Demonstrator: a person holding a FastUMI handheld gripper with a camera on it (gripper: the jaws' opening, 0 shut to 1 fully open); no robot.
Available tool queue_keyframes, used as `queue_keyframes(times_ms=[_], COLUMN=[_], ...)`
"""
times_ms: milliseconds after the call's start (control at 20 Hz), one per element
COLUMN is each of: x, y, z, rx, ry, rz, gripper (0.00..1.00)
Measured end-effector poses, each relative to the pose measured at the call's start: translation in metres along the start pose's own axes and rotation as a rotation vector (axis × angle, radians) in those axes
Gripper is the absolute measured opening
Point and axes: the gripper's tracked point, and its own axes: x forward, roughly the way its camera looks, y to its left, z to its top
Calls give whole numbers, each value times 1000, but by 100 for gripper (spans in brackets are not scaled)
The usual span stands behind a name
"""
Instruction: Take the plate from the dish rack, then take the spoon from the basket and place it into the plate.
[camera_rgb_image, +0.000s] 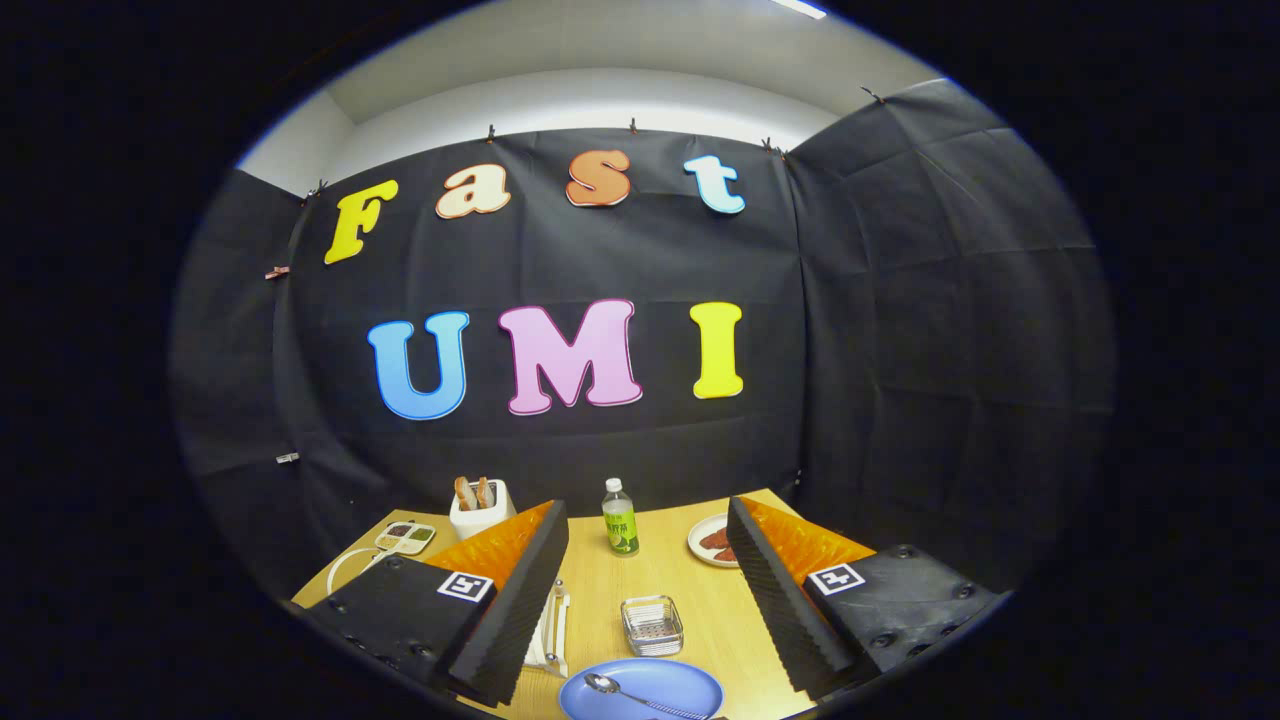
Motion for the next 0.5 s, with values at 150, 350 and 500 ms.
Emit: queue_keyframes(times_ms=[150,350,500], x=[-6,-4,-2], y=[12,19,21], z=[3,-4,-5], rx=[13,15,9], ry=[-5,2,11], rz=[3,17,33], gripper=[98,98,98])
